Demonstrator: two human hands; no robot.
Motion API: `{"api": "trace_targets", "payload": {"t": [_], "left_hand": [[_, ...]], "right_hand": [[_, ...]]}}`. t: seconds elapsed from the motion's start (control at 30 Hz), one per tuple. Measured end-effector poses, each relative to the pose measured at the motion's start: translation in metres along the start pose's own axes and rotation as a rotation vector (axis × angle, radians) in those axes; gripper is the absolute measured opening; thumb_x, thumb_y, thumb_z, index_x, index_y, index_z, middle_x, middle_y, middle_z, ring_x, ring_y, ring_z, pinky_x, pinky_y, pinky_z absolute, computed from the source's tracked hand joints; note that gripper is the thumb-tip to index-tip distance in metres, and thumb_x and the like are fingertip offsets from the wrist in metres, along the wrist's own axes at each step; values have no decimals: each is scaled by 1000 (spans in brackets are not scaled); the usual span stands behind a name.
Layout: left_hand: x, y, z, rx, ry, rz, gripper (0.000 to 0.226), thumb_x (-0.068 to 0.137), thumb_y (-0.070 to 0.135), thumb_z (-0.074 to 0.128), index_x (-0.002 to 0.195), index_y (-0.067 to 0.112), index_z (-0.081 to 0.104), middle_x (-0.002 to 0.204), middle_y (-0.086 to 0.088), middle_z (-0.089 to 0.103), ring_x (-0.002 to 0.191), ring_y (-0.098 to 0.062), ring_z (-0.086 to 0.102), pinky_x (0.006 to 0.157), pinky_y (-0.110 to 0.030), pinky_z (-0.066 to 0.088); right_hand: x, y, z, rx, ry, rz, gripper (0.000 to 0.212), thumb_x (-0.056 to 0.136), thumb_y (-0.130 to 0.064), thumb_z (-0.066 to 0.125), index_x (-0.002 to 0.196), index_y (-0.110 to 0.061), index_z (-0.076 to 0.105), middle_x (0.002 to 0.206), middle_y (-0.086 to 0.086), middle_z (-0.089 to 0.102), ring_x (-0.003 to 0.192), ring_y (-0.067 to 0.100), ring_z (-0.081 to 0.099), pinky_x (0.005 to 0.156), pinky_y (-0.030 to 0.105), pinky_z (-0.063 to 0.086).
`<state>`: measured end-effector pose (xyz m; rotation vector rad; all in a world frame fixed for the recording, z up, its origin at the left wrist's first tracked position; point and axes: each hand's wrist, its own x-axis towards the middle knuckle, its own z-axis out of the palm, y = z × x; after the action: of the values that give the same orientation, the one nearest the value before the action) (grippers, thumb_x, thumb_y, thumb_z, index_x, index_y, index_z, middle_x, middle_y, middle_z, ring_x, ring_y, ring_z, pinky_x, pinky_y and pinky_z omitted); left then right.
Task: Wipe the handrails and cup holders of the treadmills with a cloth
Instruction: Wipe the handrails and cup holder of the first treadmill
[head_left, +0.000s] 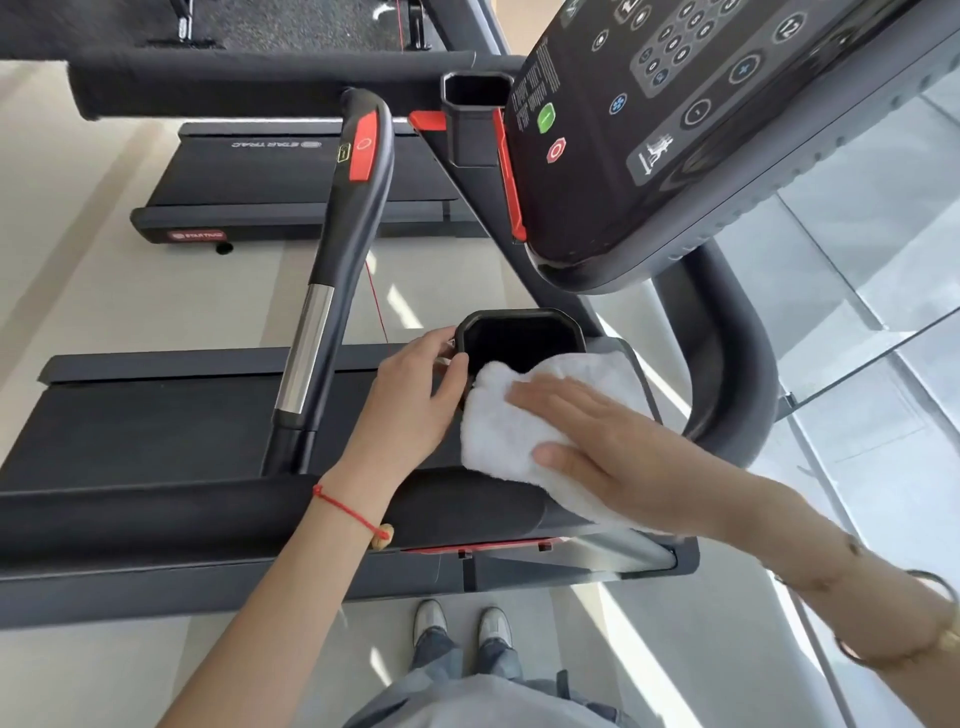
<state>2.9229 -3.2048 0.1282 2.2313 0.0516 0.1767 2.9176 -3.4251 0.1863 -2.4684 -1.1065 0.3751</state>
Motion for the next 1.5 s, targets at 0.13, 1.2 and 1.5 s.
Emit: {"api": "trace_targets", "payload": {"t": [0.13, 1.2, 1.5], "left_hand": [[1, -1, -2, -3, 10, -3, 33, 103, 23, 41, 131, 18, 60, 110, 8, 66, 97, -3, 59, 78, 0, 38], [-1, -7, 2, -2, -16, -8, 46, 95, 44, 49, 139, 31, 51, 111, 20, 63, 106, 4, 58, 94, -18, 46], [-2, -8, 3, 14, 6, 11, 36, 92, 47, 47, 126, 38, 54, 101, 26, 60, 98, 7, 57, 85, -13, 46]], "right_hand": [[36, 0, 15, -224, -27, 0, 41, 102, -39, 34, 127, -10, 49, 117, 3, 60, 108, 22, 54, 99, 30, 33], [24, 48, -20, 47, 708, -21, 37, 91, -5, 60, 125, -20, 54, 113, -21, 54, 120, -18, 40, 104, 6, 27], [96, 39, -9, -399, 191, -19, 49, 101, -31, 43, 148, -19, 34, 146, -1, 44, 131, 20, 43, 108, 31, 30]]}}
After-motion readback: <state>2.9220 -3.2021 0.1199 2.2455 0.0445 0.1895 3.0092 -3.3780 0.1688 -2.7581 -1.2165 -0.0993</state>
